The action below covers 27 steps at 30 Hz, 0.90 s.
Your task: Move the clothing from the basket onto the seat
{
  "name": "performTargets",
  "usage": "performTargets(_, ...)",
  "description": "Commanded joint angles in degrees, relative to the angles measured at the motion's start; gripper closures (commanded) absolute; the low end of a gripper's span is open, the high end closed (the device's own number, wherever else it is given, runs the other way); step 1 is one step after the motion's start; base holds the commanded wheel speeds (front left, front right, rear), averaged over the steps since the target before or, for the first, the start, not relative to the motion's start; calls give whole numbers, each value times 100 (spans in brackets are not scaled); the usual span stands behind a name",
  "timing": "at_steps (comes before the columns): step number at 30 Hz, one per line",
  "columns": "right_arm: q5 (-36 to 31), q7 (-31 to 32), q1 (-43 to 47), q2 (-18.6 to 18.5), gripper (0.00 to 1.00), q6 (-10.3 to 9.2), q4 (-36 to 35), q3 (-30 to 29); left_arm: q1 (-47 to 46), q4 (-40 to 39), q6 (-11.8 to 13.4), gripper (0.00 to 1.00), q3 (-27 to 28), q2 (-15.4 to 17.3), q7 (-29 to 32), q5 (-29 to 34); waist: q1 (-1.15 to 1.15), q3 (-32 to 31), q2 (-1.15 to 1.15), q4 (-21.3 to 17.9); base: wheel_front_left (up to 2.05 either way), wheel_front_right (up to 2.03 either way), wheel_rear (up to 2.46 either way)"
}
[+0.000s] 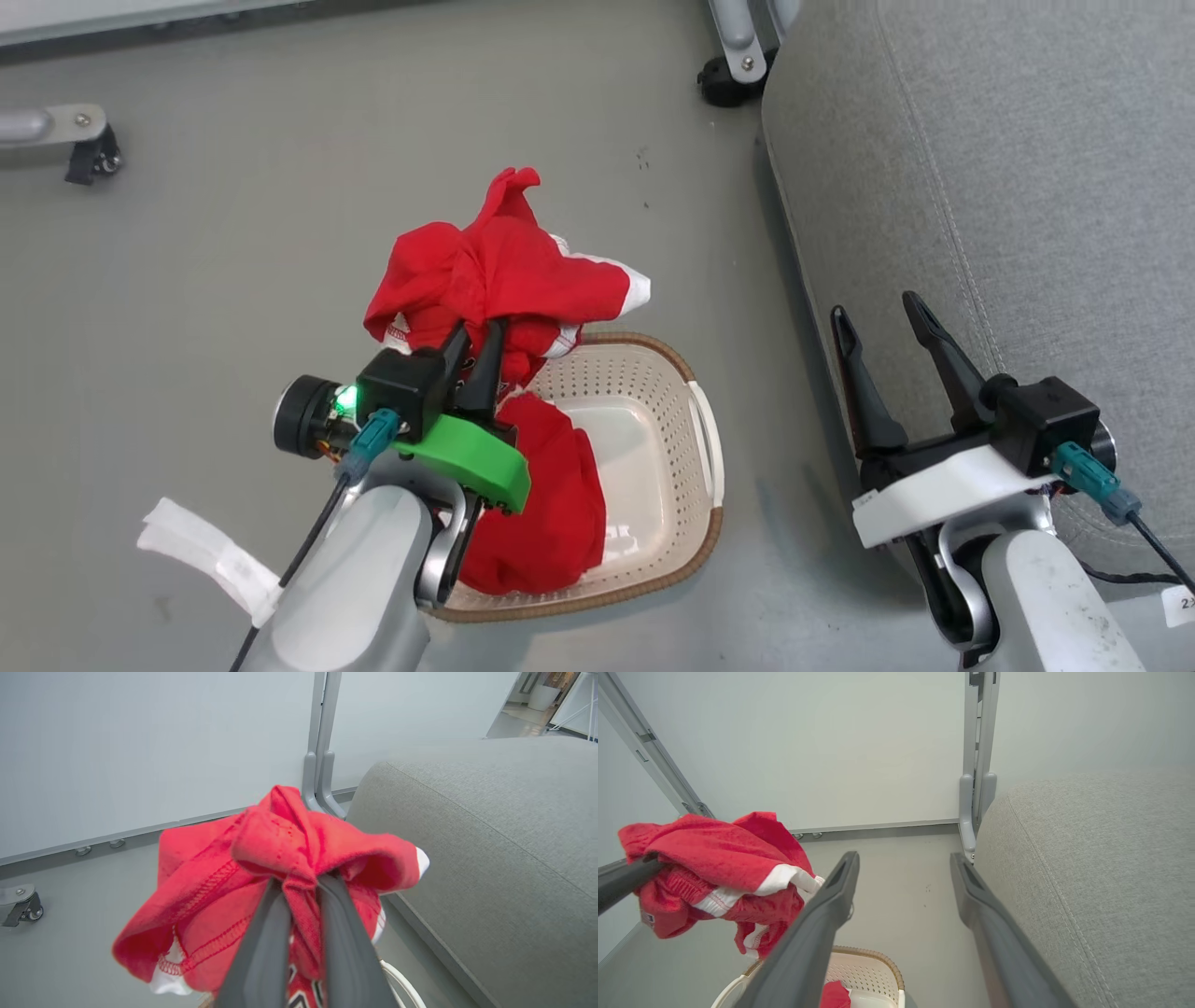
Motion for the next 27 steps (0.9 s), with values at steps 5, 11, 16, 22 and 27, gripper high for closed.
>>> performTargets(5, -52, 202, 284, -29, 0, 0, -182, -51, 403, -870, 52, 100, 255, 78, -21, 13, 0, -578, 0, 282, 0, 0, 0)
performTargets(11, -98, 411, 524, -51, 0, 0, -352, -40, 745, -1694, 87, 100, 500, 102, -19, 92, 0, -966, 0, 336, 0, 0, 0)
performTargets(16, -86, 575, 744, -53, 0, 0, -466, -15, 1113, -2225, 111, 100, 621, 148, -21, 125, 0, -1285, 0, 334, 0, 0, 0)
performTargets(22, -81, 729, 1006, -44, 0, 0, -567, 34, 1548, -2635, 145, 100, 656, 178, -21, 98, 0, -1616, 0, 301, 0, 0, 0)
performTargets(27, -76, 850, 1226, -15, 0, 0, -658, 45, 1808, -2836, 173, 100, 631, 212, -21, 33, 0, -1810, 0, 285, 0, 0, 0)
